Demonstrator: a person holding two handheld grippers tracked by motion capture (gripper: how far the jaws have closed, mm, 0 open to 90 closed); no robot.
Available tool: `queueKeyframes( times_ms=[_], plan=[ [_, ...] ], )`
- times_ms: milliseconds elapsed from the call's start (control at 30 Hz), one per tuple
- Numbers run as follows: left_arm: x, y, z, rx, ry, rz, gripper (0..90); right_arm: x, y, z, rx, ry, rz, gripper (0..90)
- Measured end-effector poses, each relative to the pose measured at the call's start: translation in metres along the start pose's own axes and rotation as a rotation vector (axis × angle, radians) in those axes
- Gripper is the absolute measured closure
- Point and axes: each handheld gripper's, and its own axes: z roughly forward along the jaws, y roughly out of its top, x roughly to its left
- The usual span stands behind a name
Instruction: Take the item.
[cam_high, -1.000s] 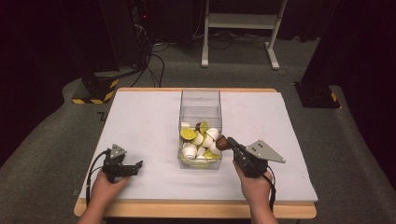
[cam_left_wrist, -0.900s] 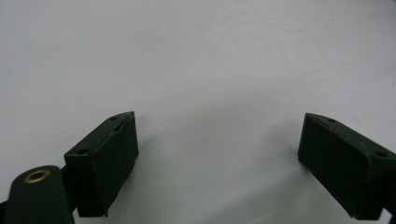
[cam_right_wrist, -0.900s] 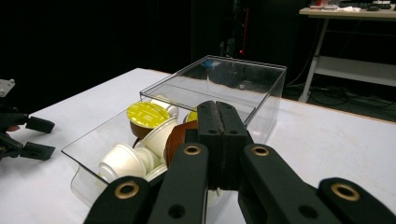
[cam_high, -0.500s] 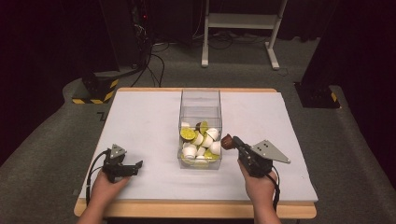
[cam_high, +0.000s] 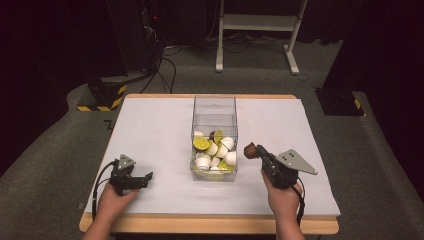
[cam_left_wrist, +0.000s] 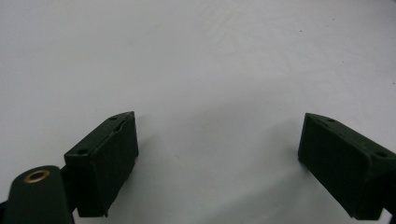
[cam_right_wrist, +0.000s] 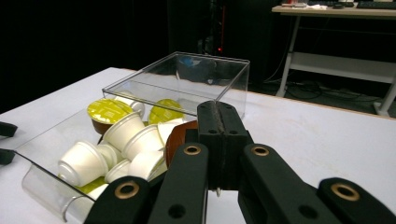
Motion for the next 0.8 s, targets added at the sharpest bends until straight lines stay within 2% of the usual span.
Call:
queueKeyframes(
  times_ms=[367, 800],
  plan=[
    [0.0, 0.0, 0.0, 0.0, -0.001, 0.0, 12.4, -0.013, -0.005, -0.001, 0.012, -0.041, 0.016, 90.0],
    [0.0, 0.0, 0.0, 0.0, -0.001, 0.001, 12.4, -0.035, -0.018, 0.002, 0.056, -0.14, 0.013, 90.0]
  ],
)
